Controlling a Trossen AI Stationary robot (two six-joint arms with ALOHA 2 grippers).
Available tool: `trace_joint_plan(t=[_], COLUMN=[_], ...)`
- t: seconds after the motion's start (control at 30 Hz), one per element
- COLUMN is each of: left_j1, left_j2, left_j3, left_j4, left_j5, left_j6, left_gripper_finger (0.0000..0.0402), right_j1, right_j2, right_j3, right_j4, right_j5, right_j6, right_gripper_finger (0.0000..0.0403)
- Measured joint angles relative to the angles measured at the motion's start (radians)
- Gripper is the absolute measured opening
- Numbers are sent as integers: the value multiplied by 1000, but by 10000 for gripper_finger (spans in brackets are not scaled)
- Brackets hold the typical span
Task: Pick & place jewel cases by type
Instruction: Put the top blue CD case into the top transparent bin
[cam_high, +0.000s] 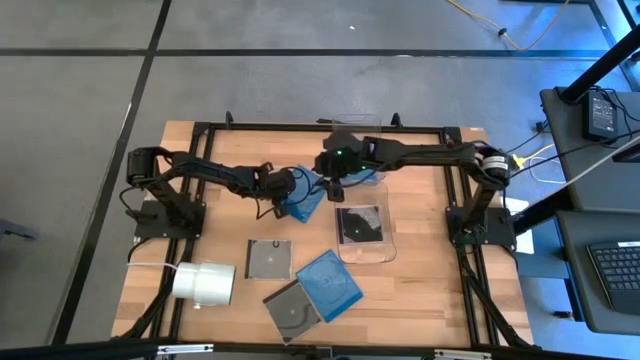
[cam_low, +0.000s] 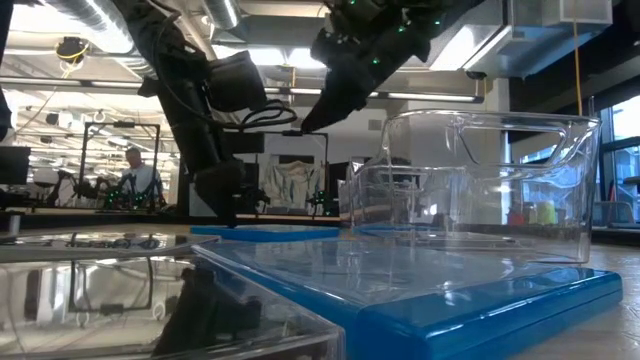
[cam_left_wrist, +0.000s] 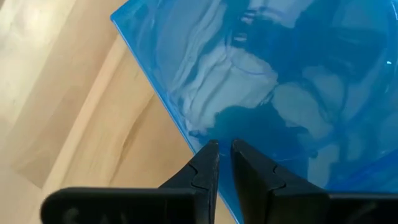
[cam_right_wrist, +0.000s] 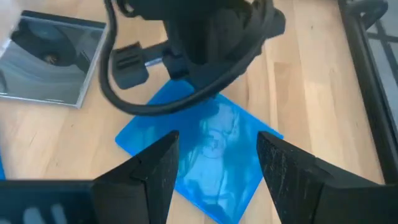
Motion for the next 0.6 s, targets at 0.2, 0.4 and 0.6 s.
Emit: trace_joint_plan(t=[0.2,0.4,0.6], left_j1=[-32,-71,-118], left_j2=[0,-1,-2], left_j3=[0,0,1], left_j4=[-34,-51,-92], left_j5=[7,12,12], left_j6=[-54,-189,-368], left_gripper_finger=[32,31,31], right_j1=[1,3,2], right_j2=[57,95,117], right_j3=[36,36,36], right_j4=[-22,-19,-17], right_j5=[0,0,0], right_j6=[1,3,3], right_gripper_finger=[218,218,218])
